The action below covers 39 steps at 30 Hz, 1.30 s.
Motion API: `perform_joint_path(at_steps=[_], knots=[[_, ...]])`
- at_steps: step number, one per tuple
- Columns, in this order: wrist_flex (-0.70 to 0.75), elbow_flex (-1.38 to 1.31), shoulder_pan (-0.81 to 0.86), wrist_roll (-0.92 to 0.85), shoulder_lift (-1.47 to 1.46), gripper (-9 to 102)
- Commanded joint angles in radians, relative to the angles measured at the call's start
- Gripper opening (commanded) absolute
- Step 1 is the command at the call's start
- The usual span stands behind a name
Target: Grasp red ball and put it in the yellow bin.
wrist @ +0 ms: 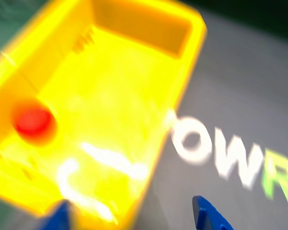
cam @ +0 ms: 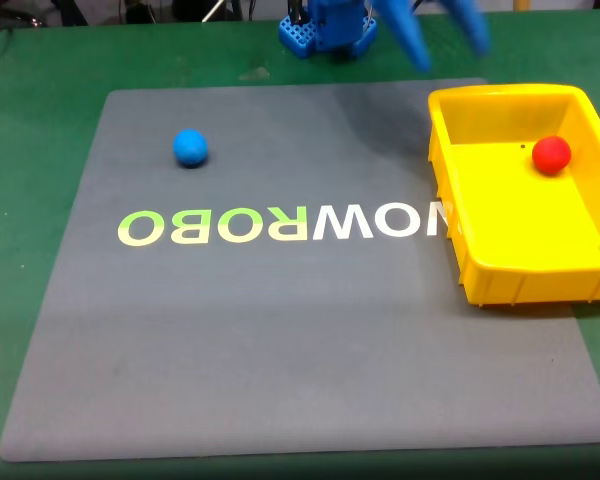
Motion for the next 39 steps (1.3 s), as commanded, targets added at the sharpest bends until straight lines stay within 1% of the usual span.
perform_joint_path(at_steps=[1, 4, 9, 15, 18, 21, 39], knots=[[0.080, 0.164, 0.135, -0.031, 0.256, 2], [0.172, 0.307, 0.229, -0.084, 0.394, 0], [0.296, 0.480, 0.261, -0.081, 0.588, 0], [0.511, 0.543, 0.258, -0.069, 0.703, 0], [0.531, 0.583, 0.276, -0.077, 0.704, 0], [0.603, 0.583, 0.275, -0.071, 0.704, 0], [0.612, 0.583, 0.272, -0.032, 0.704, 0]])
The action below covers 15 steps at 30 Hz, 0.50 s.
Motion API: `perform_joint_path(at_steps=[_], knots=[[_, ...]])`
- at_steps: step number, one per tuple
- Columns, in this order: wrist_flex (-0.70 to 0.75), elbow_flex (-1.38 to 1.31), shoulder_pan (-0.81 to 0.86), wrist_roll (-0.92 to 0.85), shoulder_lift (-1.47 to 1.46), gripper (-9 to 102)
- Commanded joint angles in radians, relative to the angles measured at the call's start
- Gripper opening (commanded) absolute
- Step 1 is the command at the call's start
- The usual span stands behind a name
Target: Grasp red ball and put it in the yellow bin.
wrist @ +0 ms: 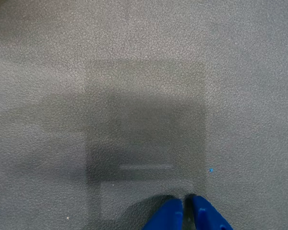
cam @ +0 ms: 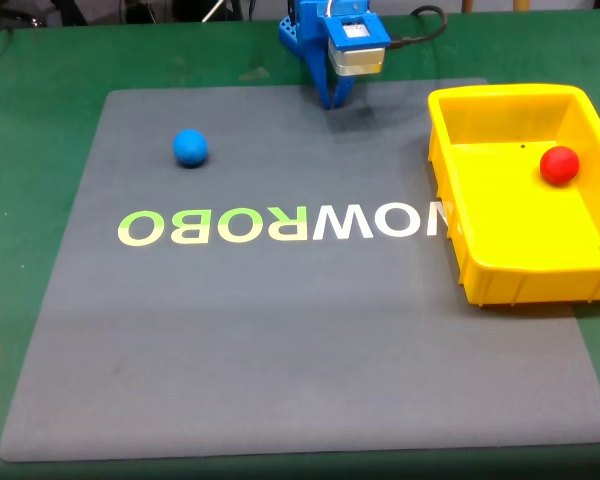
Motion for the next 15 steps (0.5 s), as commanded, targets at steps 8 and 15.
perform_joint_path(at_steps=[8, 15], knots=[[0.005, 0.031, 0.015, 0.011, 0.012, 0], [0.005, 0.031, 0.017, 0.020, 0.012, 0]])
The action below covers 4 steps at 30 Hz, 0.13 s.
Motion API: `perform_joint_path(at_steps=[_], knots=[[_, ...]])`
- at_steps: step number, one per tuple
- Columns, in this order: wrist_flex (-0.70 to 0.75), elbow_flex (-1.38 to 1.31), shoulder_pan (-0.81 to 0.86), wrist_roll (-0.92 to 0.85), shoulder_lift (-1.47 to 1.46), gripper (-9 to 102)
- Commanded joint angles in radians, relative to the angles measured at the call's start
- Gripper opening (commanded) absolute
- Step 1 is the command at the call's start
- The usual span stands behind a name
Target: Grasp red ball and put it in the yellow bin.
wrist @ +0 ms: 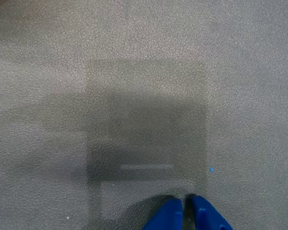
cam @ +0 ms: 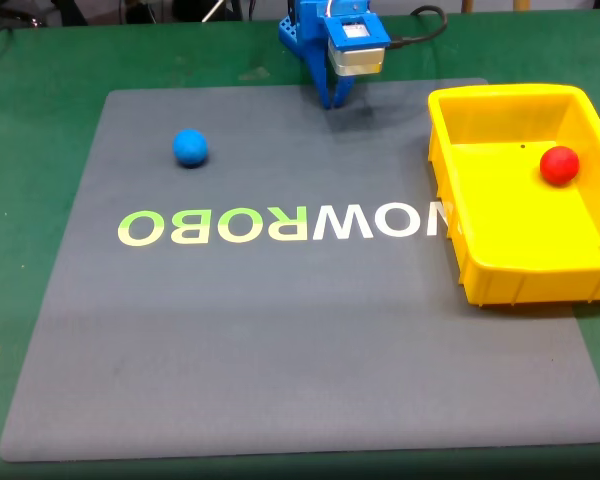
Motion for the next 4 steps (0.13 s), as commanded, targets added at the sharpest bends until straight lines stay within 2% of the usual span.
perform_joint_path(at_steps=[1, 4], knots=[[0.003, 0.031, 0.018, 0.017, 0.012, 0], [0.003, 0.031, 0.020, 0.017, 0.012, 0]])
